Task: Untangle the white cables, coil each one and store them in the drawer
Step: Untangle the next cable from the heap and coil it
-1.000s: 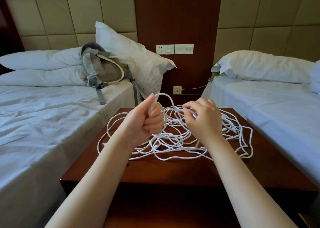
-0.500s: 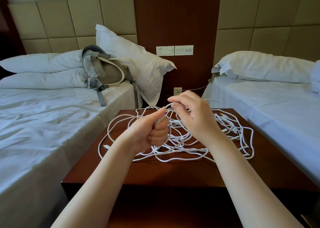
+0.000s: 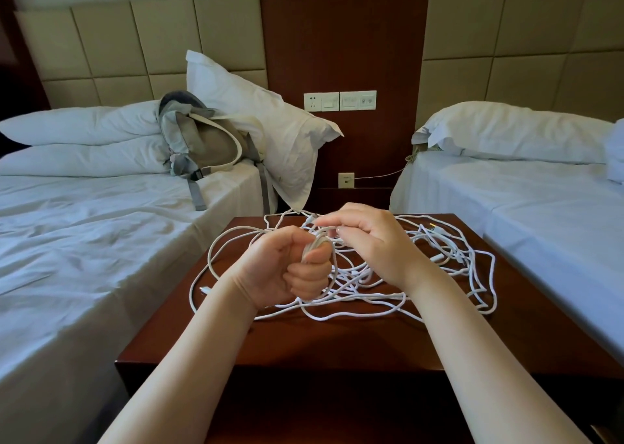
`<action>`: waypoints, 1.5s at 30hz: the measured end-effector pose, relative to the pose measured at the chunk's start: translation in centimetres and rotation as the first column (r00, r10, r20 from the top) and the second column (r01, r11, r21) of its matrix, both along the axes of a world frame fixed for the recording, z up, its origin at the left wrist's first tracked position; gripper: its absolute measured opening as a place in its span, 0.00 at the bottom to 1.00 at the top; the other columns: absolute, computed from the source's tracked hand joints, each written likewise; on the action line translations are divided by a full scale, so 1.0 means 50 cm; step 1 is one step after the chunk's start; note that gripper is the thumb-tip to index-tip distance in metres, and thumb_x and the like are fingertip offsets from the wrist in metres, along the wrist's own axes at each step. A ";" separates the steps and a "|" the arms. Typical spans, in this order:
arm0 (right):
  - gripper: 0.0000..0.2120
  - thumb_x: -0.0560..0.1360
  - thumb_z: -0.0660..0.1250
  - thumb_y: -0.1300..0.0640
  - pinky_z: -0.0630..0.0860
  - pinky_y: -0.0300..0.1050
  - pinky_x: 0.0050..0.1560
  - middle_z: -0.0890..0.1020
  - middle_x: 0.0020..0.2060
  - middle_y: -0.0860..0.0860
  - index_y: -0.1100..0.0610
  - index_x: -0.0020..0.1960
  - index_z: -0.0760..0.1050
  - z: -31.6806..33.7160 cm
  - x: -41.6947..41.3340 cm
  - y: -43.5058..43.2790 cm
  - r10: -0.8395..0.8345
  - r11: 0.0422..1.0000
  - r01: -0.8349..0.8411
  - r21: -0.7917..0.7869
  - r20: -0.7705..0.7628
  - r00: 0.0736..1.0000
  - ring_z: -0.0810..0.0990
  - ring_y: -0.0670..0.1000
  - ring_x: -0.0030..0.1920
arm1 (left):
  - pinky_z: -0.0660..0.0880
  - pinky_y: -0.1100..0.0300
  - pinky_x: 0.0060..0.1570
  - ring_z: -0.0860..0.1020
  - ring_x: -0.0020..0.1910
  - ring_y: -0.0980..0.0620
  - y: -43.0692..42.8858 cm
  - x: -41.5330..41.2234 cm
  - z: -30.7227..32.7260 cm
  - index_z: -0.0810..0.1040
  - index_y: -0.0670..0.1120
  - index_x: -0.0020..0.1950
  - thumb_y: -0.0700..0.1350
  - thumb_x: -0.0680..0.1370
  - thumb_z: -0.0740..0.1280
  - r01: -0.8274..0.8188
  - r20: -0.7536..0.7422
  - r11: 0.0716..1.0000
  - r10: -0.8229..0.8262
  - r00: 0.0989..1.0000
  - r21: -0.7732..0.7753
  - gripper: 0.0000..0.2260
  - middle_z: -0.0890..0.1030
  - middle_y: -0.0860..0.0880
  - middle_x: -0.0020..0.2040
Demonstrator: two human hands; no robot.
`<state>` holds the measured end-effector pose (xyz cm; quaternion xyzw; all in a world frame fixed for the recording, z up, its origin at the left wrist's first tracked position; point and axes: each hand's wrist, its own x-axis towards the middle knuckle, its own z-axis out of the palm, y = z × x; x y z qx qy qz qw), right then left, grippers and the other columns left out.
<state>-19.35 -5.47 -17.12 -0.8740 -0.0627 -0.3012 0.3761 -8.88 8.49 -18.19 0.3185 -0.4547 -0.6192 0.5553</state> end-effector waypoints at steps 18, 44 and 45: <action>0.11 0.80 0.60 0.61 0.73 0.31 0.46 0.83 0.39 0.43 0.57 0.48 0.82 0.013 -0.010 0.000 0.198 0.973 -0.187 0.136 -0.076 0.977 0.80 0.39 0.44 | 0.68 0.65 0.32 0.62 0.27 0.55 0.000 -0.016 -0.003 0.75 0.40 0.47 0.47 0.80 0.59 -0.017 0.069 0.994 0.024 0.997 -0.110 0.11 0.69 0.53 0.29; 0.12 0.81 0.57 0.53 0.70 0.48 0.35 0.75 0.28 0.47 0.53 0.43 0.76 -0.049 0.029 -0.009 -0.116 0.991 0.114 -0.068 -0.024 0.993 0.71 0.46 0.29 | 0.55 0.63 0.24 0.57 0.22 0.54 -0.043 -0.044 -0.003 0.66 0.46 0.29 0.51 0.82 0.54 -0.885 0.425 0.459 0.819 0.386 -0.080 0.22 0.61 0.52 0.22; 0.12 0.81 0.57 0.54 0.69 0.47 0.34 0.74 0.28 0.48 0.54 0.43 0.75 -0.050 0.030 -0.006 -0.120 0.990 0.119 -0.076 -0.019 0.993 0.70 0.45 0.29 | 0.55 0.62 0.25 0.58 0.22 0.54 -0.044 -0.044 -0.003 0.65 0.46 0.30 0.51 0.82 0.55 -0.908 0.444 0.406 0.836 0.324 -0.101 0.21 0.61 0.52 0.22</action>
